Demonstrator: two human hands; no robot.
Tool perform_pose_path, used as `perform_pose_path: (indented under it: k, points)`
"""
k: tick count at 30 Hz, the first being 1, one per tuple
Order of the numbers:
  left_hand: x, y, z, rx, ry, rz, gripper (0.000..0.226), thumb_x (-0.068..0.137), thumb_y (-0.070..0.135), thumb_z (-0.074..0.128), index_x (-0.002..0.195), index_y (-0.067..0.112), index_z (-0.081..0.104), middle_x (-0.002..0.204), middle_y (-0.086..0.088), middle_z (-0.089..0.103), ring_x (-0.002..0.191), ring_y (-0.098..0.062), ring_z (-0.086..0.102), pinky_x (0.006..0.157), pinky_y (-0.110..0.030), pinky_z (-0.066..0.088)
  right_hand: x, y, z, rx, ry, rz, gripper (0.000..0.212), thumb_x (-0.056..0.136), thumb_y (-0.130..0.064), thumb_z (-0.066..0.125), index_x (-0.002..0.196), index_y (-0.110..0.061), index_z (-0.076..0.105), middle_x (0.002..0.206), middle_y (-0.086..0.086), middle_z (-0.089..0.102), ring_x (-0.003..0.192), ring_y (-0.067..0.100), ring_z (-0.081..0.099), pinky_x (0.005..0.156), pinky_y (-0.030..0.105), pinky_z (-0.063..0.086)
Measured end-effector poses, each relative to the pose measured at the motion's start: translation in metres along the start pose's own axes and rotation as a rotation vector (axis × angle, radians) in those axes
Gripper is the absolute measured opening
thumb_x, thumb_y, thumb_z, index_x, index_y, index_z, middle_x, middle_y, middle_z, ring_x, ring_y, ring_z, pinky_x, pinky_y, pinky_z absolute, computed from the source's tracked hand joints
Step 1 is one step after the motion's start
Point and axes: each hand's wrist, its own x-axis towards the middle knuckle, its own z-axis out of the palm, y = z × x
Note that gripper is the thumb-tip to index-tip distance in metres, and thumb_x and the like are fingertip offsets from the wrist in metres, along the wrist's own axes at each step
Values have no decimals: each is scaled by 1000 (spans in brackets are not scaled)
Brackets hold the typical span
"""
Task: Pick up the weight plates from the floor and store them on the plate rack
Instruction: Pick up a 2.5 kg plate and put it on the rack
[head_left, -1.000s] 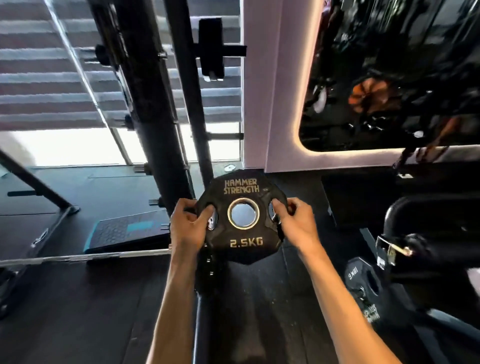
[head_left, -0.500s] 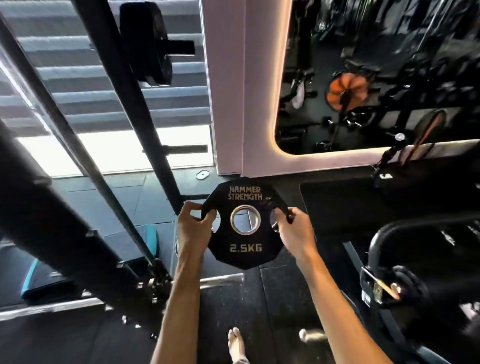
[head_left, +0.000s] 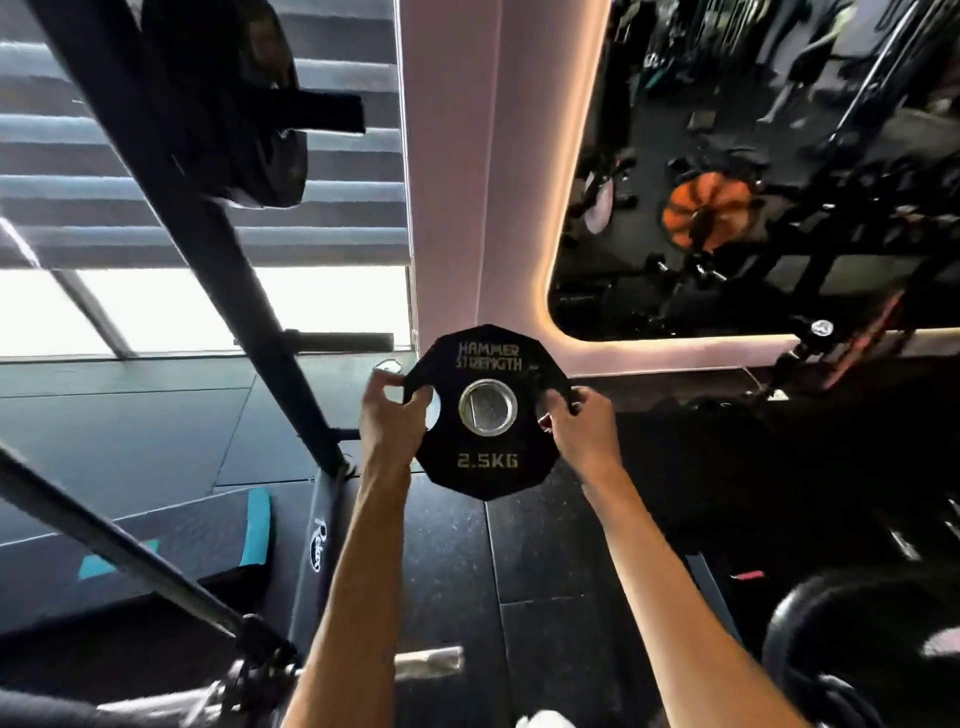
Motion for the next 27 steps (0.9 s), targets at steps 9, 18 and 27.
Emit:
perform_pose_path:
  k: [9,18,27]
  points:
    - [92,-10,62,8,141,-156,34,89,21,68,119,8,59,100,-15,68,87,-29,68,74,-32,55,135,10,37,-74,-170,-22,22,92,-25,62,95,-5,66,85,10,71,81,27,70,69,31,53]
    - [146,-10,131,-14,323,-301,24,94,12,62,116,4,59,98,-7,63,66,-8,57,43,-8,45,270,23,67,-196,-435,-47,35,91,-33,63,110,-3,61,100,14,72,94,32,69,84,46,56]
    - [185,-39,159,-18,505,-416,24,88,6,66,108,11,55,82,0,60,71,-10,55,55,-15,43,345,26,124,-368,-661,-195,35,89,-19,67,115,3,62,112,20,70,105,36,66,90,42,54]
